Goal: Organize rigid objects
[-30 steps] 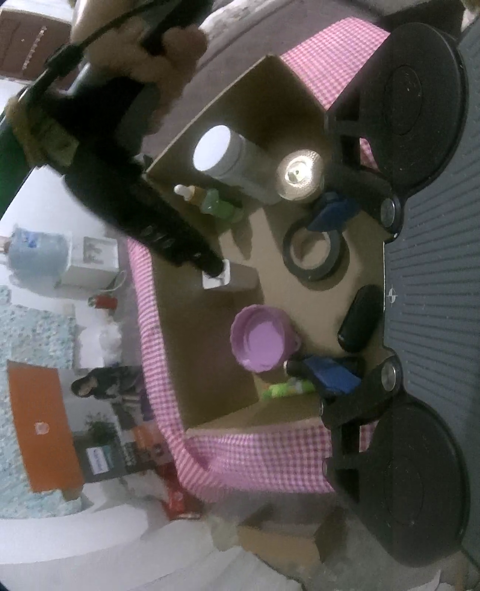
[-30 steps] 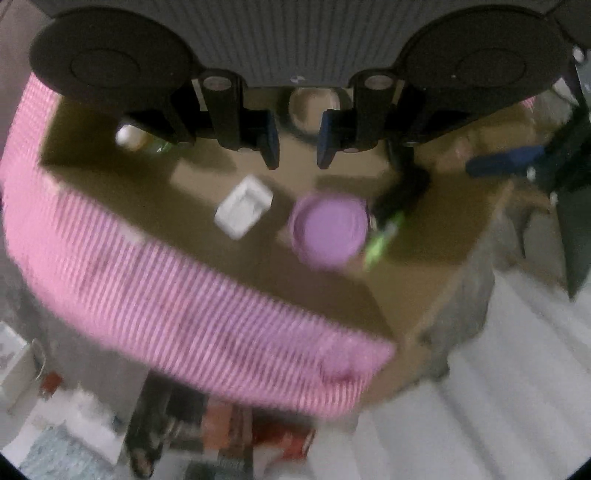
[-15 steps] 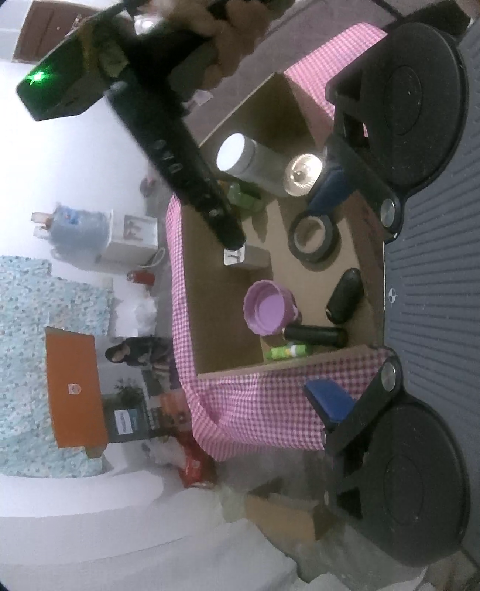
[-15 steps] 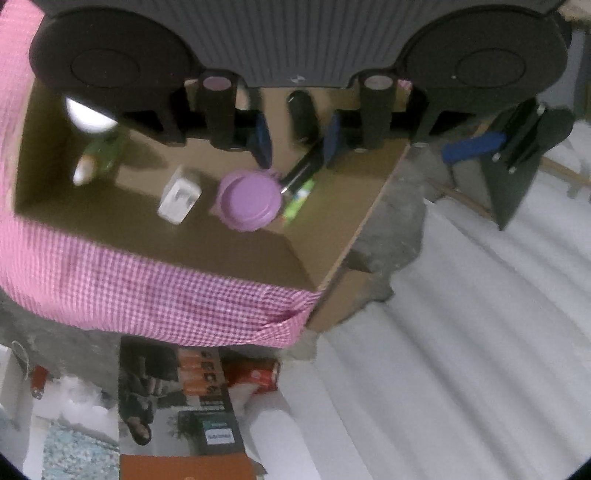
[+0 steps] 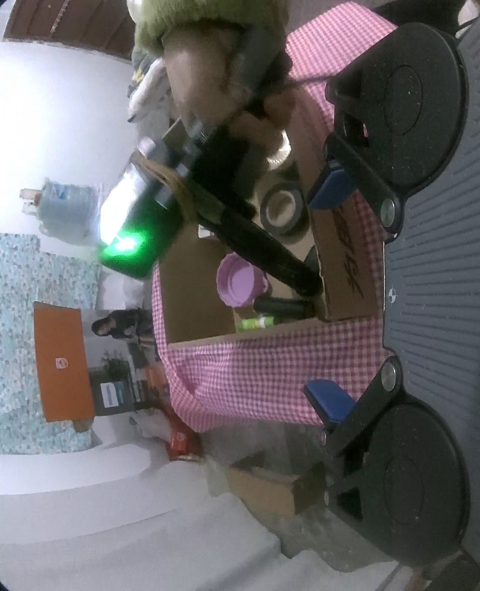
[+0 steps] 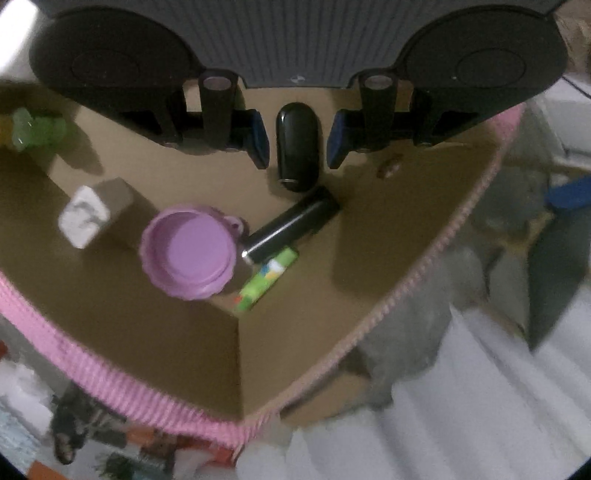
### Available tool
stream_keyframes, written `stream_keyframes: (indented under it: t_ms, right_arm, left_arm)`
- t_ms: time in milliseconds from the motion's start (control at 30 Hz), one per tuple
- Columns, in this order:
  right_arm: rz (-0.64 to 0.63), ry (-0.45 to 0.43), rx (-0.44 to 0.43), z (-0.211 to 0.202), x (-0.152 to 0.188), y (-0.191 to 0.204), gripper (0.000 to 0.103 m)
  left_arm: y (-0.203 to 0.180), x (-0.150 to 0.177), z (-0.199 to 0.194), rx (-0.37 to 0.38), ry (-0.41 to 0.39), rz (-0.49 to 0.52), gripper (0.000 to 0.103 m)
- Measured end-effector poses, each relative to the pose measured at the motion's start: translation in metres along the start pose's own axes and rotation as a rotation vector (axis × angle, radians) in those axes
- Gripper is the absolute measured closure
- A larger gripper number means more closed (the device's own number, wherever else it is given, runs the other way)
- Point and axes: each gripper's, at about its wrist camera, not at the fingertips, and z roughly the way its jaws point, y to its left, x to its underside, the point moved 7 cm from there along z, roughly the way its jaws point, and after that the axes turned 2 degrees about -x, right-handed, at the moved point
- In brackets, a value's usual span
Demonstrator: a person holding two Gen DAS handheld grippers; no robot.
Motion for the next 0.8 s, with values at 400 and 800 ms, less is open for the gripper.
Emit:
stream_keyframes:
  t_ms: [400,800]
  right_arm:
    - [0.116,-0.027,-0.019,-0.025,-0.009,-0.03,0.068]
    - [0.0,-0.026,0.068,0.006,-0.035,-0.008,0.068]
  left_arm:
    - [0.009,0.0,0.003,0.021,-0.015,-0.008,0.004]
    - [0.015,0.002,0.005,0.018,0.0,-0.03,0.004]
